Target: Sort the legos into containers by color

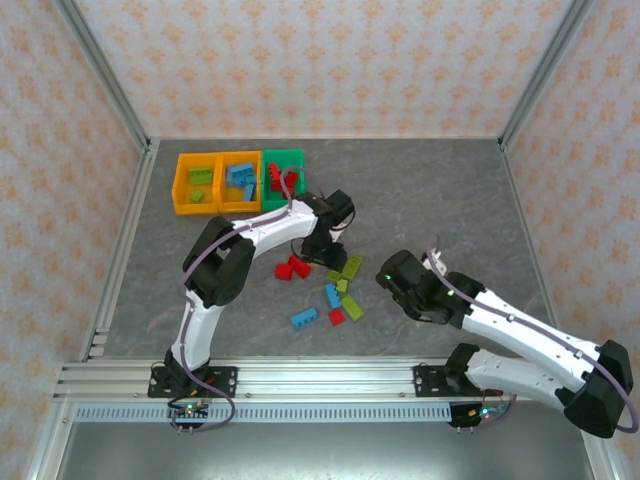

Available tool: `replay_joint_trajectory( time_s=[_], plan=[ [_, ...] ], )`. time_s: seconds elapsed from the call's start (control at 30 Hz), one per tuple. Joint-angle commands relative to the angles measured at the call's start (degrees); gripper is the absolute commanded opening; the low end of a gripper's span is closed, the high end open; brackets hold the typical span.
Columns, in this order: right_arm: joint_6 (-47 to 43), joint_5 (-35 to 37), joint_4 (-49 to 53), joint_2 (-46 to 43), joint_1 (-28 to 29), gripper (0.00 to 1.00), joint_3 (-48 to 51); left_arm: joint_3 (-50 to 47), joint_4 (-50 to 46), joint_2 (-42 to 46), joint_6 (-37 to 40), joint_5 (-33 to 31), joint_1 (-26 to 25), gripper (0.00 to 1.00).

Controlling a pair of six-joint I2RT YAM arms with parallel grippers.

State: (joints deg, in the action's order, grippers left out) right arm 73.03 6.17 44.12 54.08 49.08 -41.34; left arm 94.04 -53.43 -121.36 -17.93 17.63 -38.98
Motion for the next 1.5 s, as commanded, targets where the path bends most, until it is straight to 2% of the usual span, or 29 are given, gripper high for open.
replay_joint_trajectory(
  time_s=[0.0,0.17,0.4,0.6,0.73,1.0,1.07,1.2,1.33,1.47],
  plan=[
    [-0.05,1.56,-0.18,1.12,-0.12,0.74,-0.51,0.15,-4.12,-0.72,-0.21,-7.40,0.92,0.47],
    [-3.17,0.24,1.17,4.77,-0.12,0.73,-3.69,-3.29,-3.28,4.35,-1.71,-10.08,4.19,0.45],
    [-7.16,-2.11,0.03,9.82,-0.04,0.73,-7.47,-3.58,2.53,9.09,-1.43,0.39,4.85,0.49],
    [-7.64,-2.20,-0.22,10.78,-0.04,0.73,-8.25,-2.32,0.98,5.57,-0.92,-3.43,4.61,0.57],
    [-7.06,-2.22,0.18,10.51,-0.04,0.73,-7.89,-2.33,1.74,2.65,-0.60,-1.56,4.61,0.60],
    [-9.11,-3.15,-0.08,10.73,0.20,0.73,-8.82,-1.80,2.39,-0.14,-0.01,-2.18,4.48,0.43],
    [-10.71,-4.33,-2.17,10.78,0.48,0.73,-9.01,-1.92,2.55,0.67,-0.46,-1.92,4.66,0.36],
    [-13.66,-6.28,-8.05,11.59,1.73,0.73,-9.73,-2.96,3.66,4.79,-2.50,0.50,6.26,0.29],
    [-15.00,-6.66,-11.53,13.41,3.44,0.74,-11.68,-1.10,2.33,11.55,-3.46,-0.02,10.43,0.27],
    [-14.43,-6.59,-12.50,17.78,3.91,0.74,-12.79,3.11,0.22,18.49,-4.46,-1.21,18.54,0.27]
  ],
)
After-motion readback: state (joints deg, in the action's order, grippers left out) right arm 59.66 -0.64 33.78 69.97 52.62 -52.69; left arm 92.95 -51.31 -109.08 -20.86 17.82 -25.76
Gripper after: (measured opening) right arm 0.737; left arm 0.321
